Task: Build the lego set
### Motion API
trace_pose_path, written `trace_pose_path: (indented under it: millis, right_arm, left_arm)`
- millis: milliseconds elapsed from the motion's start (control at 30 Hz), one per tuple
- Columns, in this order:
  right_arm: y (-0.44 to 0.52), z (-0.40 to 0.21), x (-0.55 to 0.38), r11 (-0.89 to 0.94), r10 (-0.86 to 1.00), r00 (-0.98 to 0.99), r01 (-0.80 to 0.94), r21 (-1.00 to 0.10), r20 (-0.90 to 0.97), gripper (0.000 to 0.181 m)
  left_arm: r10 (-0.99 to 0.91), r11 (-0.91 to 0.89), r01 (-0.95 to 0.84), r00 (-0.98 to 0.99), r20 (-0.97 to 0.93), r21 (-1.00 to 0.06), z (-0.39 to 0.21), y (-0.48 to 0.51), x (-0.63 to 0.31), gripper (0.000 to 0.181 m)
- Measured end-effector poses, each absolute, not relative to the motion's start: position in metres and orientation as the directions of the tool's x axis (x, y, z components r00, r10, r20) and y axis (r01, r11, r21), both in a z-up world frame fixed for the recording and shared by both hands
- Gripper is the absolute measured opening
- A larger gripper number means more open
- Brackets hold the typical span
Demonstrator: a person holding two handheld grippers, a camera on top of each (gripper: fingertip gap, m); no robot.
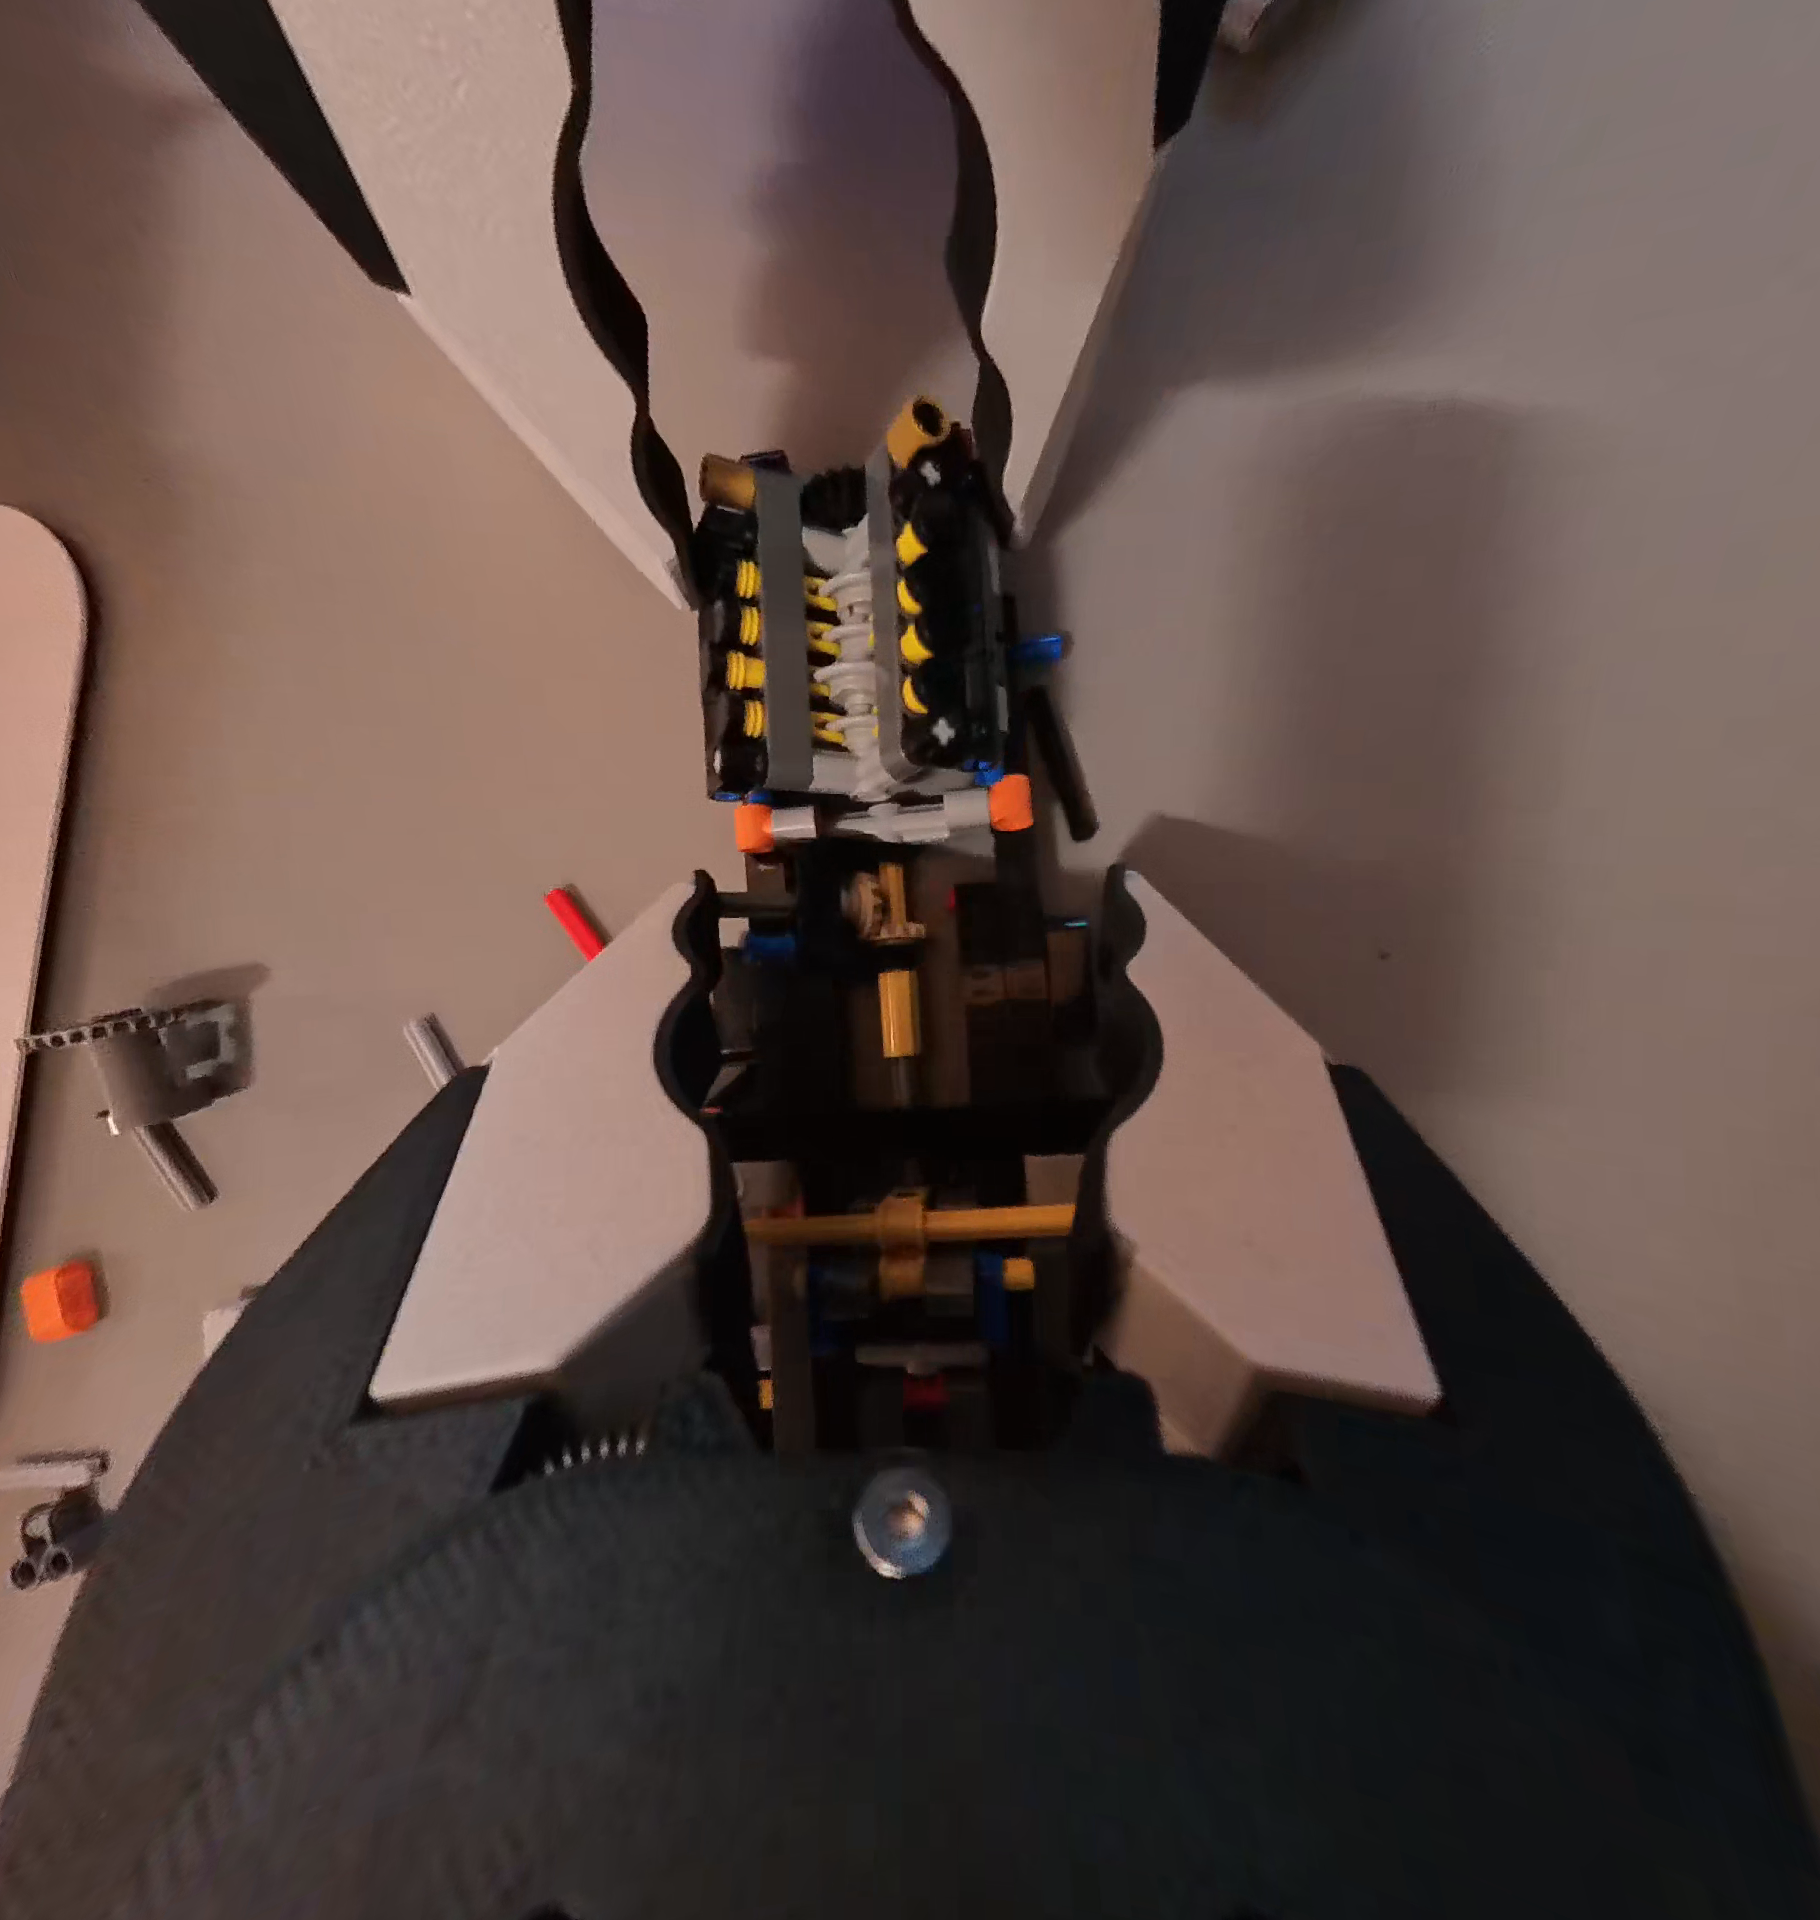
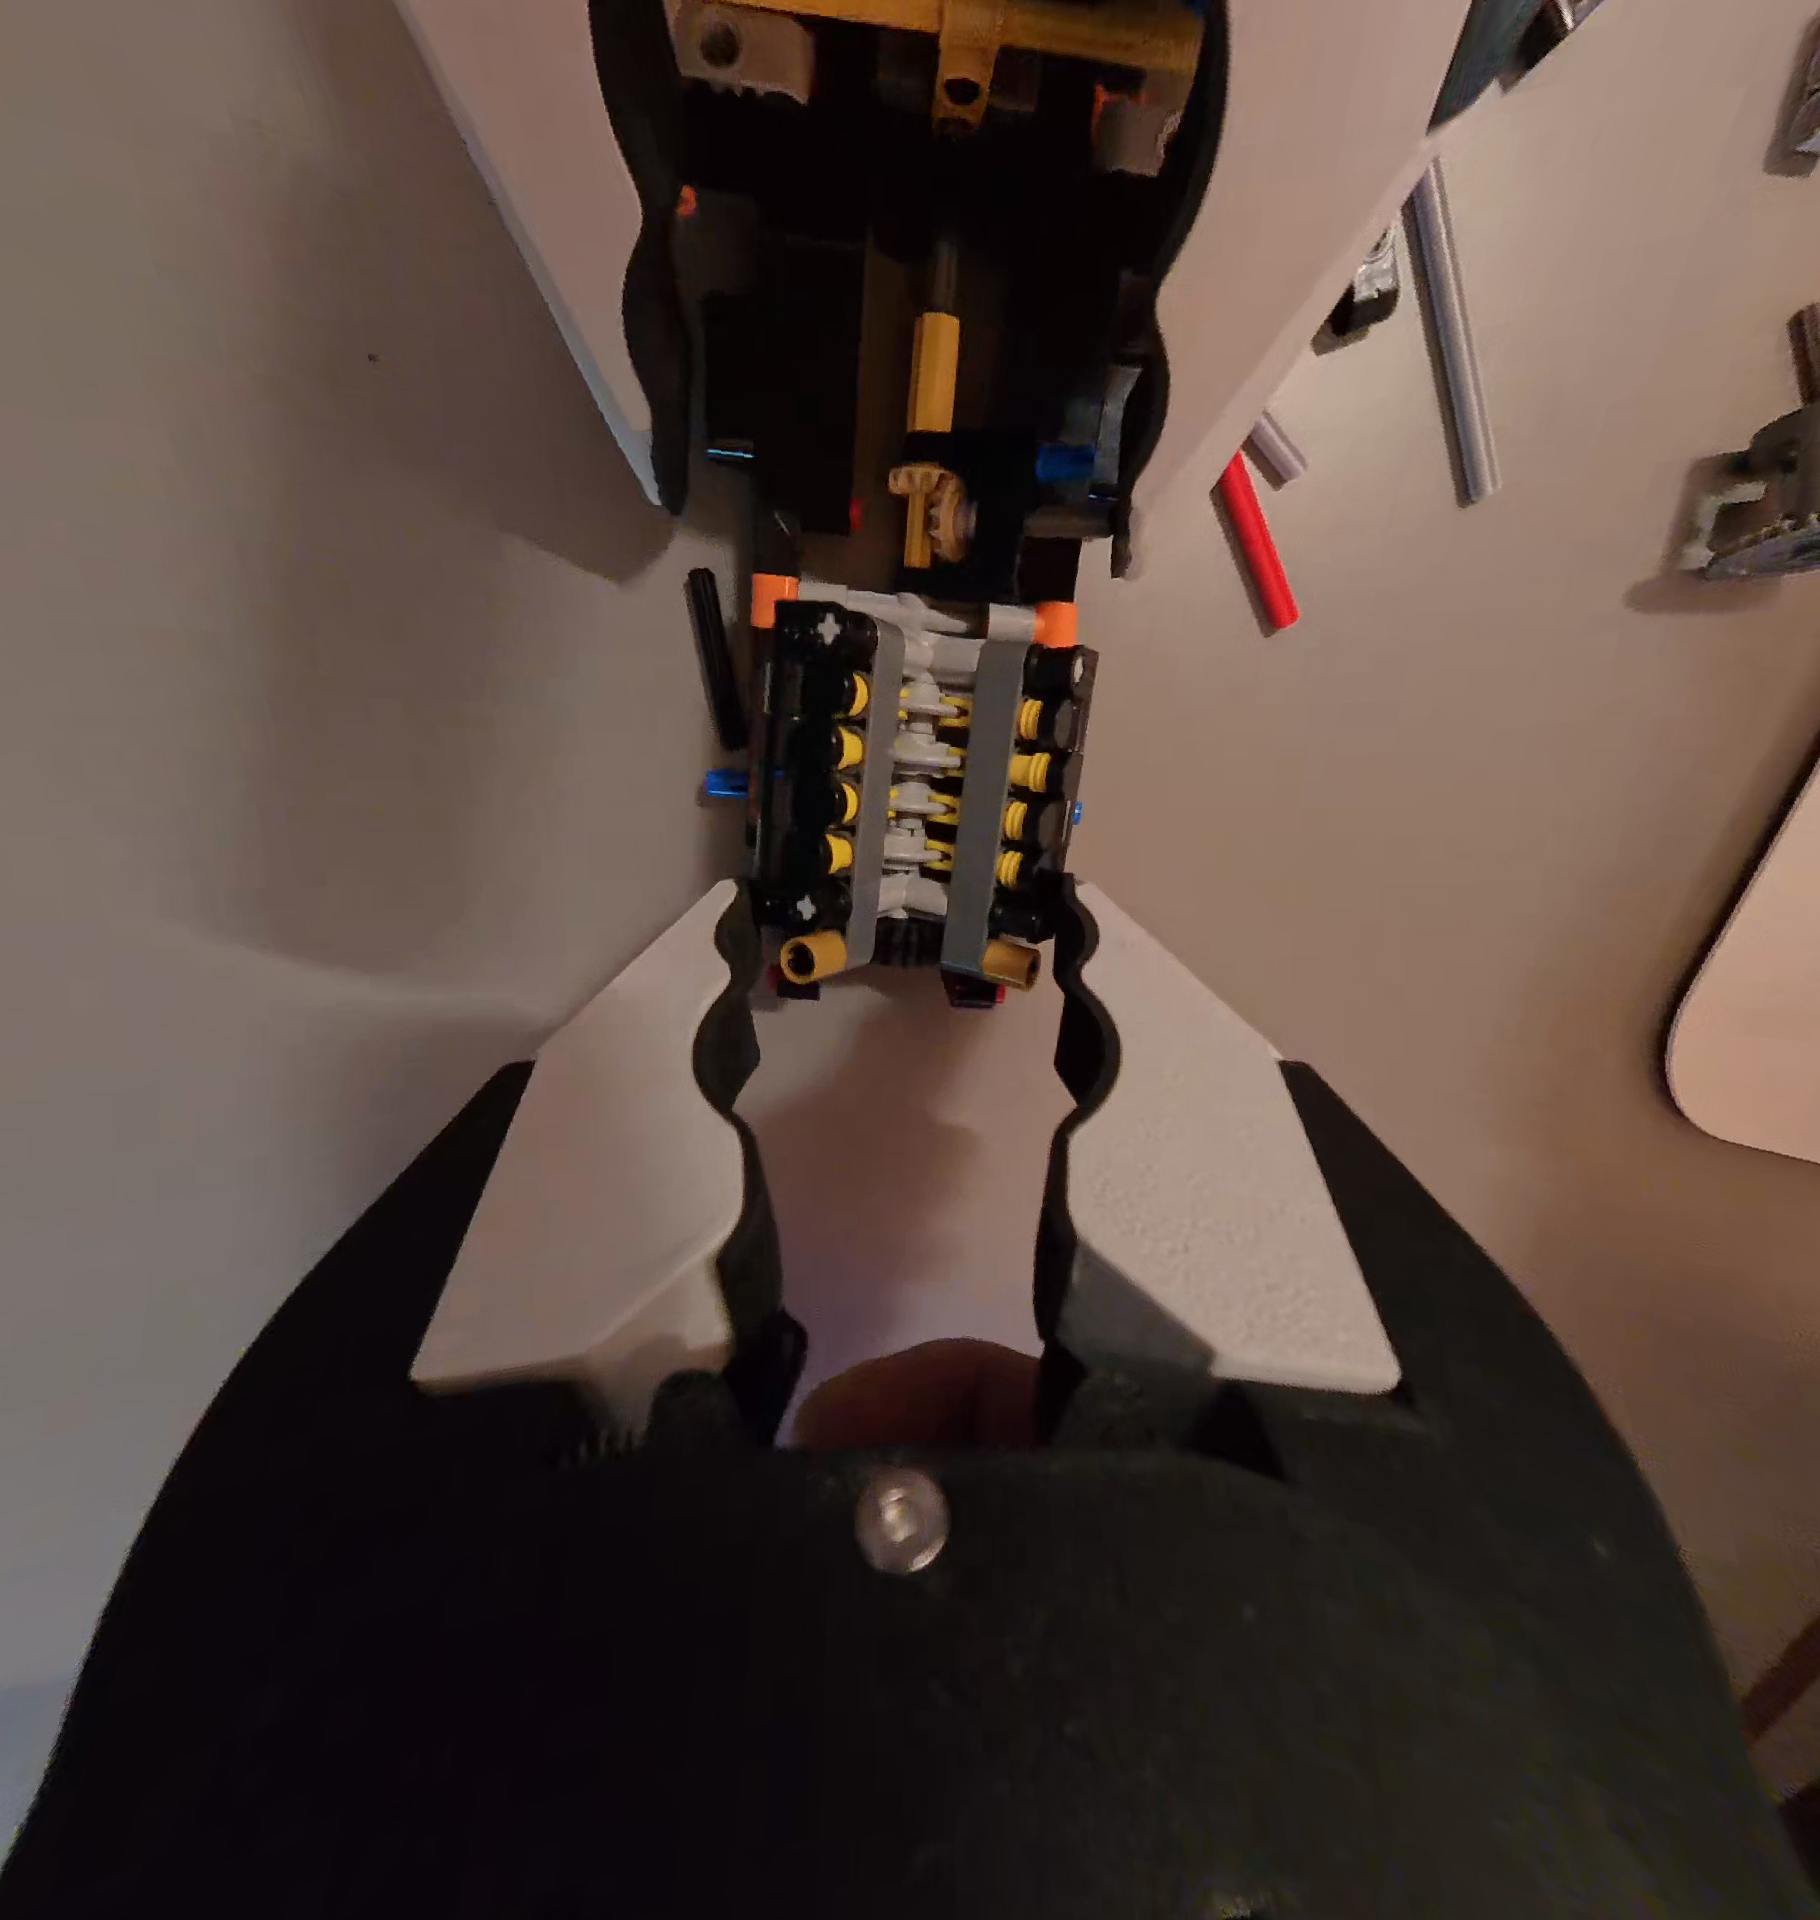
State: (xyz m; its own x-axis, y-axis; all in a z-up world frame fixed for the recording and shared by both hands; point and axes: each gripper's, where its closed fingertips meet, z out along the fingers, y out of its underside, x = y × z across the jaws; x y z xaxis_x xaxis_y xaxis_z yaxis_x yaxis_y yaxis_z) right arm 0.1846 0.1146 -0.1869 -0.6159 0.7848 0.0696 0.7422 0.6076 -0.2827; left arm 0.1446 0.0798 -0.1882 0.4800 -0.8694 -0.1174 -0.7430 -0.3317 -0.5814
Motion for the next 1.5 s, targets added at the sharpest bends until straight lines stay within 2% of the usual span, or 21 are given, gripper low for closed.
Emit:
trace_pose_path:
  millis: [233, 400, 667, 1067, 1433, 1500]
  right_arm:
    - [0.112, -0.189, 0.186, 0.606, 0.788, -0.61, 0.745, -0.279, 0.084, 0.056]
    - [0.113, -0.182, 0.185, 0.611, 0.788, -0.6, 0.739, -0.284, 0.134, 0.07]
    - [0.108, -0.182, 0.176, 0.619, 0.783, -0.602, 0.731, -0.287, 0.156, 0.055]
    - [0.106, -0.183, 0.177, 0.623, 0.781, -0.602, 0.731, -0.28, 0.167, 0.055]
    - [0.107, -0.183, 0.174, 0.569, 0.819, -0.554, 0.746, -0.347, 0.15, 0.055]
    - [0.107, -0.183, 0.174, 0.567, 0.819, -0.554, 0.744, -0.353, 0.147, 0.054]
  left_arm:
    - [-0.88, -0.308, -0.754, 0.457, -0.126, -0.58, -0.189, 0.079, 0.144, 0.071]
    - [-0.884, -0.288, -0.773, 0.442, -0.153, -0.565, -0.189, 0.08, 0.142, 0.07]
    - [-0.889, -0.273, -0.782, 0.428, -0.164, -0.56, -0.189, 0.08, 0.142, 0.07]
    - [-0.887, -0.252, -0.775, 0.424, -0.182, -0.579, -0.187, 0.082, 0.142, 0.067]
    - [-0.909, -0.254, -0.769, 0.396, -0.126, -0.586, -0.179, 0.078, 0.146, 0.07]
    - [-0.908, -0.261, -0.788, 0.397, -0.136, -0.557, -0.185, 0.079, 0.142, 0.071]
